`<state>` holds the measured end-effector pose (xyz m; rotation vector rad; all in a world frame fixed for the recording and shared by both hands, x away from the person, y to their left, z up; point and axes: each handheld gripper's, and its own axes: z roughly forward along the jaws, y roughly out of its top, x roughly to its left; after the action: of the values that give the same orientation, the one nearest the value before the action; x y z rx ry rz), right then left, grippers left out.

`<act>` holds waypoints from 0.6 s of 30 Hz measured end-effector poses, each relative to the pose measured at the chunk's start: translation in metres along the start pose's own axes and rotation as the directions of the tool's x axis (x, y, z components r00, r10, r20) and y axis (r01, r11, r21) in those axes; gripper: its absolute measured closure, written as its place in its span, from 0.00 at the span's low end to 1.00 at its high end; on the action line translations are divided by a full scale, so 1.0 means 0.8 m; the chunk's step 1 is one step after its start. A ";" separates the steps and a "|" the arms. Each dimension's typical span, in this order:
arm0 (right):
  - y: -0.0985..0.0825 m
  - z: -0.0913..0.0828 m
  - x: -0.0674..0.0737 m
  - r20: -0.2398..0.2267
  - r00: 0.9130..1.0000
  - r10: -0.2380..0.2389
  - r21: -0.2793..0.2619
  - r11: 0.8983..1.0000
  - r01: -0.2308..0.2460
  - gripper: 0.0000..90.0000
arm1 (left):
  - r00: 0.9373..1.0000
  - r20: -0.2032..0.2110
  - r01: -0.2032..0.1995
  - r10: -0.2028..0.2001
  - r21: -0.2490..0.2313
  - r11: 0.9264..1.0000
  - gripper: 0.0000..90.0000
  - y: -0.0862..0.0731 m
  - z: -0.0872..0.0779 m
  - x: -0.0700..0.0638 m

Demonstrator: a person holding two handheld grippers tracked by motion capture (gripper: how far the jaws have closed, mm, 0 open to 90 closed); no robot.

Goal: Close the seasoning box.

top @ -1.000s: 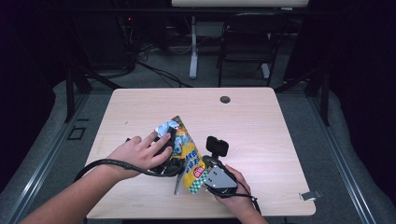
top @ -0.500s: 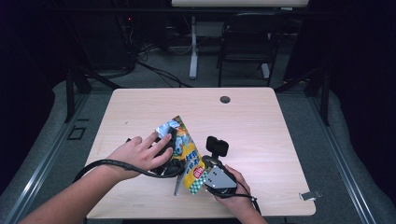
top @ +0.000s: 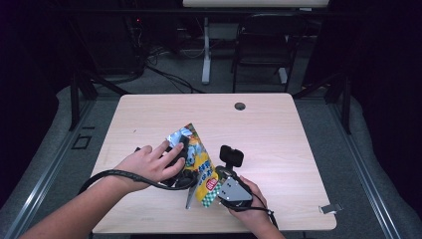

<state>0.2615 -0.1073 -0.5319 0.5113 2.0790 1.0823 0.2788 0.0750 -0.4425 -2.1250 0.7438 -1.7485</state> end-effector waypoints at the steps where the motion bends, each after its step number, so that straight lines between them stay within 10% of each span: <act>1: 0.000 0.000 0.000 0.000 1.000 0.000 0.000 1.000 0.000 0.79 | 1.000 -0.001 -0.001 0.001 0.000 1.000 0.74 0.000 0.000 0.000; 18: 0.000 0.000 0.000 0.001 1.000 0.001 0.003 1.000 -0.001 0.79 | 1.000 -0.009 -0.008 0.008 -0.005 1.000 0.74 0.002 0.000 0.001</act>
<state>0.2616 -0.1074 -0.5323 0.5142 2.0803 1.0799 0.2784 0.0732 -0.4425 -2.1164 0.7591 -1.7548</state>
